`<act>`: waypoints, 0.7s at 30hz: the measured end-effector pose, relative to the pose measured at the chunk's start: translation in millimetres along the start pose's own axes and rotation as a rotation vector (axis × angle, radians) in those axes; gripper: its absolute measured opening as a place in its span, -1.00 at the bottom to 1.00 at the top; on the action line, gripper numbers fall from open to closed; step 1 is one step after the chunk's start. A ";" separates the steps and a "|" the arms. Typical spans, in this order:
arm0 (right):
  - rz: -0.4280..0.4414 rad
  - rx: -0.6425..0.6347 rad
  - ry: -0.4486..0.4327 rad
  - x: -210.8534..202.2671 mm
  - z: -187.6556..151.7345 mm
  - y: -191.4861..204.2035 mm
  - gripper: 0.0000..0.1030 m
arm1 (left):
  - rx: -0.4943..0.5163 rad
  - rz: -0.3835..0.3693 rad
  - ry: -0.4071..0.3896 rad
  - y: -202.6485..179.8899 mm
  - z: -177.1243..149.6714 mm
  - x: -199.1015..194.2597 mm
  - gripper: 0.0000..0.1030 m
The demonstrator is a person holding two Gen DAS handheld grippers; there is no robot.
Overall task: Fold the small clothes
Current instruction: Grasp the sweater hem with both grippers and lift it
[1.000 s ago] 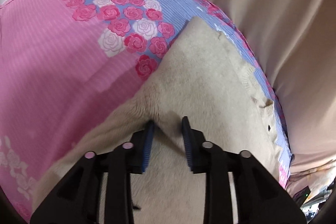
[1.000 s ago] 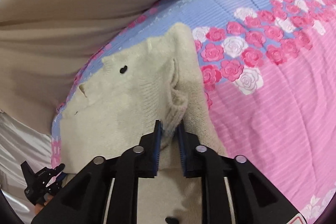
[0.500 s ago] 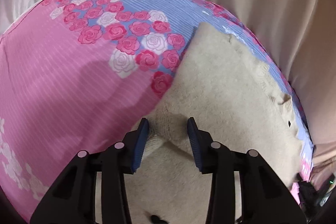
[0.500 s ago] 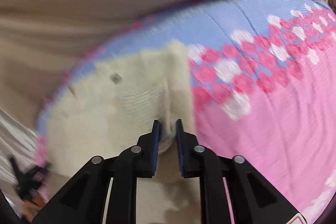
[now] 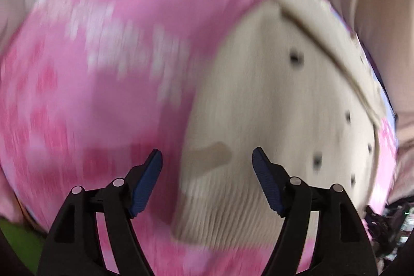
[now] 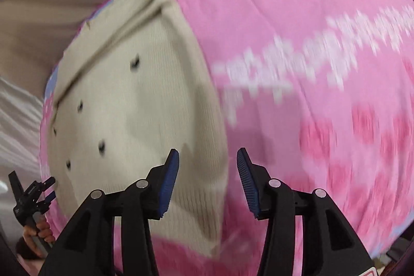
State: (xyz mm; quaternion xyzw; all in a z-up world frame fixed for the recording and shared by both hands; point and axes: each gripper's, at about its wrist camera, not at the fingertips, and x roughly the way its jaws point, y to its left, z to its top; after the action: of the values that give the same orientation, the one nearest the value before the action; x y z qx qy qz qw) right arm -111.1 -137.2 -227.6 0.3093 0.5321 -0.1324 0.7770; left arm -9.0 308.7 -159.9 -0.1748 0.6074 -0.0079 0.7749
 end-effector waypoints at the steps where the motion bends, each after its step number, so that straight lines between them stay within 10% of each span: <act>1: 0.009 0.011 0.027 2.0 -13.5 -2.4 -0.06 | -0.001 -0.010 0.002 2.9 -10.2 -2.1 0.39; 6: 0.029 0.012 -0.016 -0.3 -45.2 3.1 0.15 | 0.029 0.000 -0.002 2.7 -29.3 -4.9 0.46; 8: 0.036 -0.001 -0.035 2.1 -45.6 7.8 0.02 | 0.052 -0.047 -0.004 0.1 -25.8 -6.2 -0.03; 10: 0.071 -0.006 -0.022 5.6 -41.6 12.1 -0.78 | 0.041 -0.115 0.035 2.4 -21.1 -3.8 -0.45; 12: 0.095 0.016 -0.027 6.4 -39.7 12.8 -0.82 | -0.034 -0.189 0.062 12.6 -13.6 -5.2 -0.83; 21: 0.090 -0.101 -0.124 -46.9 -40.1 25.3 -0.86 | -0.063 -0.297 0.034 18.3 -23.2 -44.1 -0.88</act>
State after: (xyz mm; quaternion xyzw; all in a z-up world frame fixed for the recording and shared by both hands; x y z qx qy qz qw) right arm -146.2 -98.5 -186.1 0.2846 0.4745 -0.0891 0.8282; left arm -46.1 329.7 -128.3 -0.2867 0.5881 -0.1062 0.7488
